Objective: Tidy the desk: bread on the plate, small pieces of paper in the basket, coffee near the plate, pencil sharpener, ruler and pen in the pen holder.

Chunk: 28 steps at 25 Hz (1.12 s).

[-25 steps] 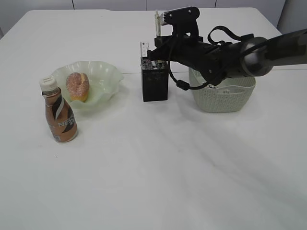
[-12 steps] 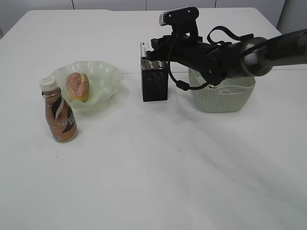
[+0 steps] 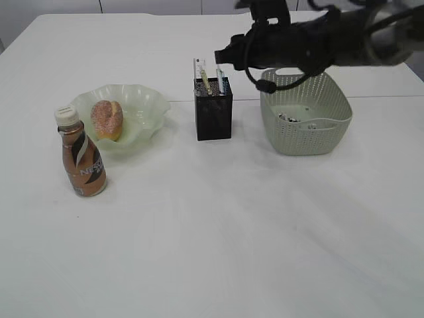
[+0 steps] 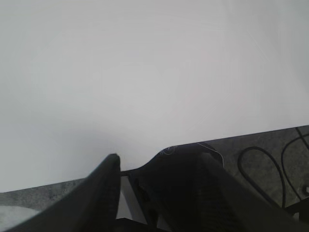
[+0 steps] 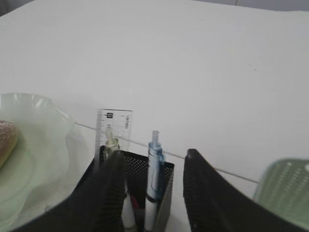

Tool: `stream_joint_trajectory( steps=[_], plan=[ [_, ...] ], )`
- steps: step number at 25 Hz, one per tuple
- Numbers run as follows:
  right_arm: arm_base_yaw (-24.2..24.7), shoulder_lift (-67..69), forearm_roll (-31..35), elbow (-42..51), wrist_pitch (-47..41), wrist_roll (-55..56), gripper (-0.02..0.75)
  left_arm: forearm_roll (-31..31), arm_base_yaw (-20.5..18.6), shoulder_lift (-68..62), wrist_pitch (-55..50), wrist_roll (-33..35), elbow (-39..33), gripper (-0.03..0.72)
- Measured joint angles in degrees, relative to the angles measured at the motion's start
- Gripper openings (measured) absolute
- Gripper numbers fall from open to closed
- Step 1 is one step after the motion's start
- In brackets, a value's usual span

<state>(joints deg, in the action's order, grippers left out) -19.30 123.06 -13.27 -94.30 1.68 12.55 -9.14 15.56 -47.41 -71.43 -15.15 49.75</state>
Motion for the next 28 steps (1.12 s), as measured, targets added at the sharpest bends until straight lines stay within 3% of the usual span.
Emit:
stream_joint_trajectory(
  steps=[5,9,12,17,22,28],
  plan=[
    [0.0,-9.74,1.31,0.0,-17.73,0.86,0.334,2.87,0.0,0.07,0.0,0.0,0.0,0.45],
    [-0.52,-18.8,1.75,0.0,-25.86,0.99,0.376,4.11,0.0,0.07,0.0,0.0,0.0,0.538],
    [-1.42,-25.61,3.2,0.0,-30.43,0.99,0.421,4.11,0.0,0.07,0.0,0.0,0.0,0.556],
    [-1.92,-36.24,7.3,0.0,-36.67,0.99,0.435,4.24,0.0,0.07,0.0,0.0,0.0,0.559],
    [-1.92,-45.04,0.78,0.0,-39.92,0.23,0.435,6.17,0.0,0.07,0.0,0.58,0.0,0.559],
    [-1.92,-56.74,-6.79,0.69,-49.89,-3.36,0.436,10.85,0.0,2.73,0.0,0.75,0.78,0.559]
  ],
)
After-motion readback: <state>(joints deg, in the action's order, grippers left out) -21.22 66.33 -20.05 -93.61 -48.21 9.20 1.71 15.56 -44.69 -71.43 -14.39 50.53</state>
